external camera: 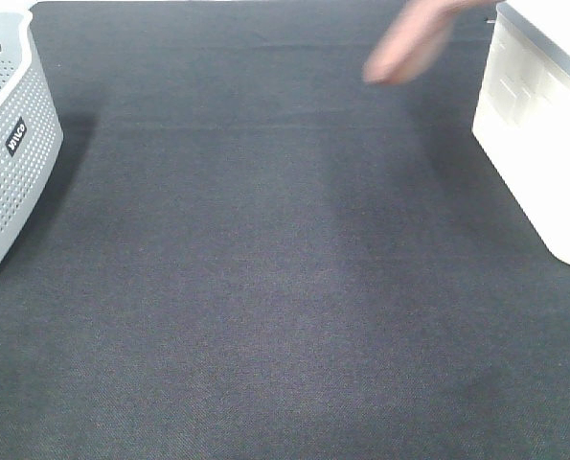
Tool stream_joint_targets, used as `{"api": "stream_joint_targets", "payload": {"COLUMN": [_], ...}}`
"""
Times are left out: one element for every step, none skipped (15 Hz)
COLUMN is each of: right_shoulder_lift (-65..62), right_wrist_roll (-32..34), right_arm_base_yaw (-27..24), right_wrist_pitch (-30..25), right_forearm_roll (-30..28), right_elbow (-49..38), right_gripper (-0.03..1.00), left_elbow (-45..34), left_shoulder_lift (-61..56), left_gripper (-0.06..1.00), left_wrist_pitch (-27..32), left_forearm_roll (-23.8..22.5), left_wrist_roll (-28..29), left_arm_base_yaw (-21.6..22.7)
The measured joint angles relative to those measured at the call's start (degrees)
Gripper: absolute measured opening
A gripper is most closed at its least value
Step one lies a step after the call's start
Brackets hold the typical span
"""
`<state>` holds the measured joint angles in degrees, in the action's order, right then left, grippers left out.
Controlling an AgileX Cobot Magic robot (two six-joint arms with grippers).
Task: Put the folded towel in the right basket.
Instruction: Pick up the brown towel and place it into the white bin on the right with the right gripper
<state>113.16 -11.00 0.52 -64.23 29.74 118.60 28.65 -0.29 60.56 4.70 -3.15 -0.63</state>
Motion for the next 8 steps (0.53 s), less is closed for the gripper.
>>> {"api": "stream_joint_targets", "payload": {"right_shoulder_lift": [-0.8,-1.09,-1.15,-1.15,-1.15,-1.15,-1.15,-1.15], "right_wrist_roll": [0.06,0.06,0.11,0.11,0.4,0.52,0.63,0.92], "right_arm_base_yaw": [-4.64,-7.56,-10.83,-13.58,-16.04,-18.51,-20.4,-21.89], "right_wrist_pitch": [-0.11,-0.23,-0.23,-0.23,-0.17,0.11,0.4,0.8], "right_forearm_roll": [1.43,2.75,4.07,4.87,5.39,5.5,5.56,5.56], "right_elbow": [0.0,0.0,0.0,0.0,0.0,0.0,0.0,0.0], "right_gripper": [0.04,0.04,0.04,0.04,0.04,0.04,0.04,0.04], "left_elbow": [0.0,0.0,0.0,0.0,0.0,0.0,0.0,0.0], "left_shoulder_lift": [0.0,0.0,0.0,0.0,0.0,0.0,0.0,0.0], "left_gripper": [0.88,0.88,0.88,0.88,0.88,0.88,0.88,0.88], "left_wrist_pitch": [0.0,0.0,0.0,0.0,0.0,0.0,0.0,0.0], "left_forearm_roll": [0.0,0.0,0.0,0.0,0.0,0.0,0.0,0.0], "left_wrist_roll": [0.0,0.0,0.0,0.0,0.0,0.0,0.0,0.0], "left_arm_base_yaw": [0.0,0.0,0.0,0.0,0.0,0.0,0.0,0.0]}}
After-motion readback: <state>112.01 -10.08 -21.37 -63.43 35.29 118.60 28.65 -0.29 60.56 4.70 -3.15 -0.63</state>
